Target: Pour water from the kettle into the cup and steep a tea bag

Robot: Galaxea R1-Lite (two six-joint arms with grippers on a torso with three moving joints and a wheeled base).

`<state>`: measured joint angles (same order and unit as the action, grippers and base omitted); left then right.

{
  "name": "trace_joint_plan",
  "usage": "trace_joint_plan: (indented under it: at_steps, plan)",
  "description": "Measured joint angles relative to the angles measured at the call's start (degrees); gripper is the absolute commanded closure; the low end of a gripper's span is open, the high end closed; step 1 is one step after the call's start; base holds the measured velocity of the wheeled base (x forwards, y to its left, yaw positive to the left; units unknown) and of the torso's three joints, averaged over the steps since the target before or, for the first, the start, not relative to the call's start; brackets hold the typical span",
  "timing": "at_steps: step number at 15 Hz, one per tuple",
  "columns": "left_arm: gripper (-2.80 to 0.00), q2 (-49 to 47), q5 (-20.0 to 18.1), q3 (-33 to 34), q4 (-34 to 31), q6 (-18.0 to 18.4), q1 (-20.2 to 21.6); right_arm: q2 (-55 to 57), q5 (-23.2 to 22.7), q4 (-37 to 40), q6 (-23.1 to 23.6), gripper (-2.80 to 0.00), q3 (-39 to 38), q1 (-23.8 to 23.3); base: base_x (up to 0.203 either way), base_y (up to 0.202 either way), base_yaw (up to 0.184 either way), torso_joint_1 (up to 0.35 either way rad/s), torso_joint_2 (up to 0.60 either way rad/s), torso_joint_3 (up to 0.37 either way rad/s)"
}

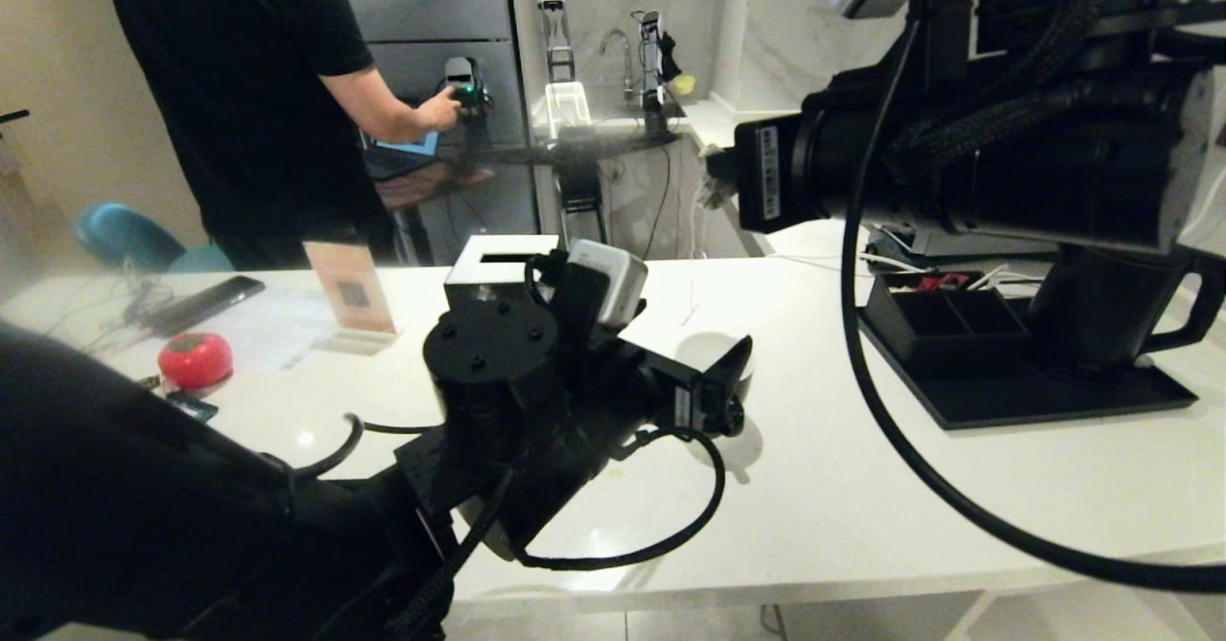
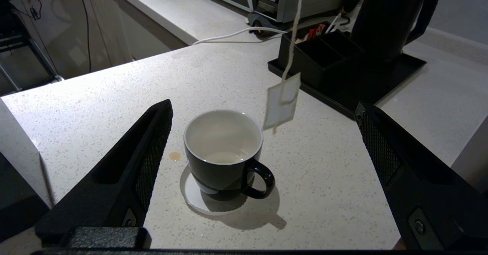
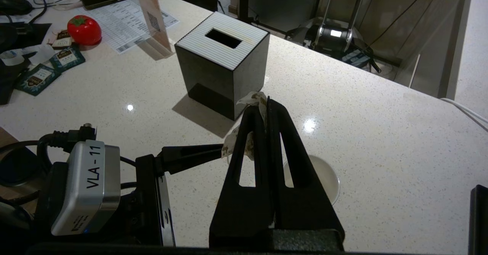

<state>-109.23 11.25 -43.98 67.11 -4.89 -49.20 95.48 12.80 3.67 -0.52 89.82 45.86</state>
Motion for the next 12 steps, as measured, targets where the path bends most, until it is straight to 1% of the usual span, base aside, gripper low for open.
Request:
trace_joint_plan:
  at_steps: [12]
  plan:
    - [-2.8,-0.33,0.02,-0.39,0.0,0.02,0.04,-0.09,0.67,0.01,0.08,0.0,-0.1,1.22,0.0,0.0,0.0,0.0,0.0,0.0]
